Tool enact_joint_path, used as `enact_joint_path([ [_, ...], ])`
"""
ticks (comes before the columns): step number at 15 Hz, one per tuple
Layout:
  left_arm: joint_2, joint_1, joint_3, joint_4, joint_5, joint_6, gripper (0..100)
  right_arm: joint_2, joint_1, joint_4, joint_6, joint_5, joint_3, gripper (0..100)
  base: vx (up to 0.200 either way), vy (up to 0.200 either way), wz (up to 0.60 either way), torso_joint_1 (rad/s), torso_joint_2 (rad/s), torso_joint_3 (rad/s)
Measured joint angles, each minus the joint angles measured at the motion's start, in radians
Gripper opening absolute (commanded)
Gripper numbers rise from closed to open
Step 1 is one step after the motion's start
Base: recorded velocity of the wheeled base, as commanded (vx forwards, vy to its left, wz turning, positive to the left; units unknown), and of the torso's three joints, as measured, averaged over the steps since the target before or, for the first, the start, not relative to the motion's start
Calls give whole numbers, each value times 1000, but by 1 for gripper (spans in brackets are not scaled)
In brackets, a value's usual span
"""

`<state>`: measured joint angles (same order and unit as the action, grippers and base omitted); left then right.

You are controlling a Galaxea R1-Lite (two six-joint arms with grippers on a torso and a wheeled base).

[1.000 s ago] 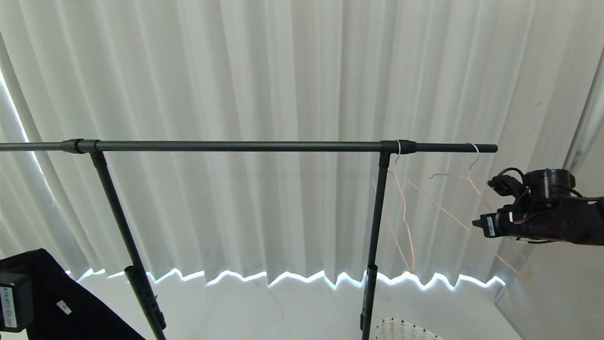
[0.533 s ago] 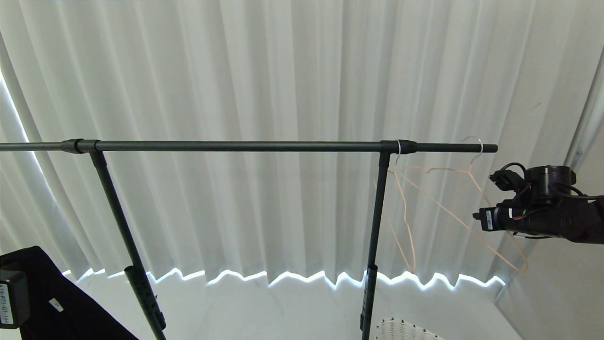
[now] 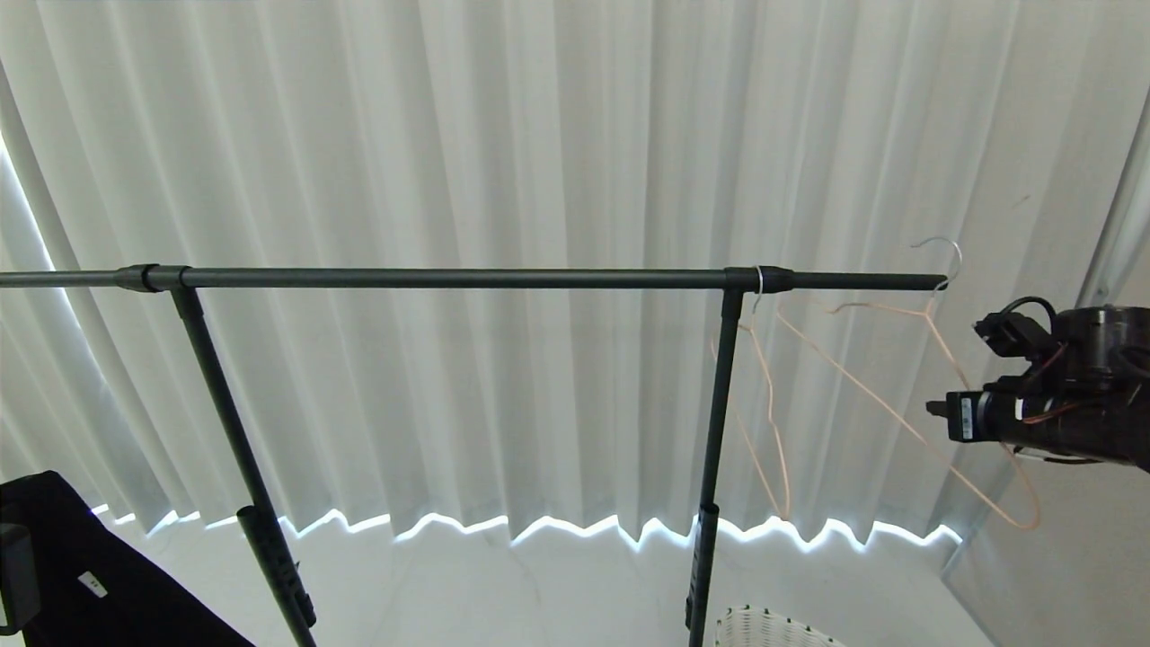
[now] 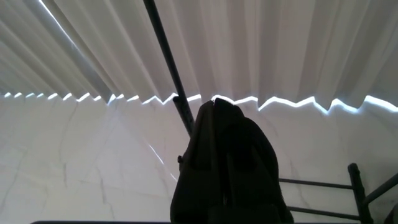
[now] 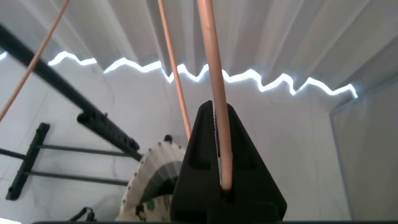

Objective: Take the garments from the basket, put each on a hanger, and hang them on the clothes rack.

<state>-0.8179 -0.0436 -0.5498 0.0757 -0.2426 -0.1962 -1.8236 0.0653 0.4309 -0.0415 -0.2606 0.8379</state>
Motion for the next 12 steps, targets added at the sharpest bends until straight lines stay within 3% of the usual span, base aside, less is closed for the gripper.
enact_joint_path([
  [6, 2, 24, 19, -1, 1, -23, 0, 297, -15, -5, -16, 199, -320, 0, 0, 0, 0, 0, 0, 0],
  [8, 3, 24, 33, -1, 2, -58, 0, 401, -17, -9, -52, 335, -406, 0, 0, 0, 0, 0, 0, 0],
  [9, 3, 24, 42, 0, 2, -65, 0, 446, -17, -13, -61, 386, -433, 0, 0, 0, 0, 0, 0, 0],
  [12, 1, 24, 57, -6, 2, -67, 0, 550, -18, -71, -102, 432, -454, 0, -200, 0, 0, 6, 6, 4],
])
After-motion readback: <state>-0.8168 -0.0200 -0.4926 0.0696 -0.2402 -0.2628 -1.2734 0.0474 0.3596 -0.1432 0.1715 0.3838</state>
